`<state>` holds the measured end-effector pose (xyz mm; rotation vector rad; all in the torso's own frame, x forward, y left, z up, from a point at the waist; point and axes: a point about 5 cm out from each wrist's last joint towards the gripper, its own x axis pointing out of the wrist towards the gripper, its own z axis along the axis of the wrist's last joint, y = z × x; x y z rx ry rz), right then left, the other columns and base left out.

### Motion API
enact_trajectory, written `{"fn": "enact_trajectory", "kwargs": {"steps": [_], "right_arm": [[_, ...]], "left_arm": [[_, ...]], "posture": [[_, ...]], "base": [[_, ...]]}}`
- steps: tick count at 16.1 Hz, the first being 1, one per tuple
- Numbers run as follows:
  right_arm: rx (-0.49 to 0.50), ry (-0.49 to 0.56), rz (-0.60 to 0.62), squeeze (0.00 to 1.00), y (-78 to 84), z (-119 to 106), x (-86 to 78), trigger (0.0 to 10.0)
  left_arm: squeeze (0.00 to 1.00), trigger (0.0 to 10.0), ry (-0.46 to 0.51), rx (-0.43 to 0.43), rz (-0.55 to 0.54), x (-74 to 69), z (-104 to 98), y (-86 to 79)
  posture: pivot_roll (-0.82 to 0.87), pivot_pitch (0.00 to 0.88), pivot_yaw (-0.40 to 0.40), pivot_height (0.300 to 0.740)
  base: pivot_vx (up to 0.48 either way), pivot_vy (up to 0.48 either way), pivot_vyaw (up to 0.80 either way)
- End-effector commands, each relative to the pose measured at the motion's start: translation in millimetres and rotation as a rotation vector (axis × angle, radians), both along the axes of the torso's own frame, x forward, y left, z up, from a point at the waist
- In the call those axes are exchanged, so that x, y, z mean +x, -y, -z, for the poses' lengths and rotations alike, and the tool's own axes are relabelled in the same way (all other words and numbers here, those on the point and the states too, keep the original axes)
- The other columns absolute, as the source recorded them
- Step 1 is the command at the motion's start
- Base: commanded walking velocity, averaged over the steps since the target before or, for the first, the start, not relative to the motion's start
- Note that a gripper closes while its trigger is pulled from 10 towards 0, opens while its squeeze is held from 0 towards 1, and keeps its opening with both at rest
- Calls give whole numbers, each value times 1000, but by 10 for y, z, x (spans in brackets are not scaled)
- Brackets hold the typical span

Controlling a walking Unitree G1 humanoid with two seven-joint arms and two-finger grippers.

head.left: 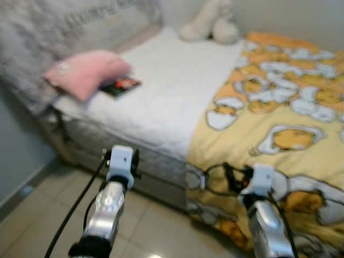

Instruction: Clean up the room

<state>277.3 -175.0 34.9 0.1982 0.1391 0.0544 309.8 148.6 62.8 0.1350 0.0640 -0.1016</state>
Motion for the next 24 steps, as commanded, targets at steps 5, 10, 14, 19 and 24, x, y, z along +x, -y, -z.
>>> {"fn": "enact_trajectory", "kwargs": {"steps": [5,10,14,19,24], "right_arm": [[-34,16,-36,0,55,-75,88,10000],[-95,115,-14,0,109,-222,78,10000],[-98,92,-27,0,119,-133,-35,10000],[-76,29,-183,0,-81,-94,65,10000],[-28,3,-157,0,-104,-37,68,10000]], "left_arm": [[0,10000,-43,-7,-19,66,-1,64],[0,10000,69,-18,-66,-77,-75,-49],[0,10000,-28,-27,-136,-8,8,-112],[0,10000,-41,-39,-74,199,-142,135],[0,10000,-45,-2,-97,163,-91,17]], "posture": [[96,0,37,740],[86,0,33,740],[90,0,26,740],[102,0,36,740],[99,0,46,740]], "base": [[0,-254,525],[0,-421,525],[158,-62,519],[153,0,526],[461,0,521]]}}
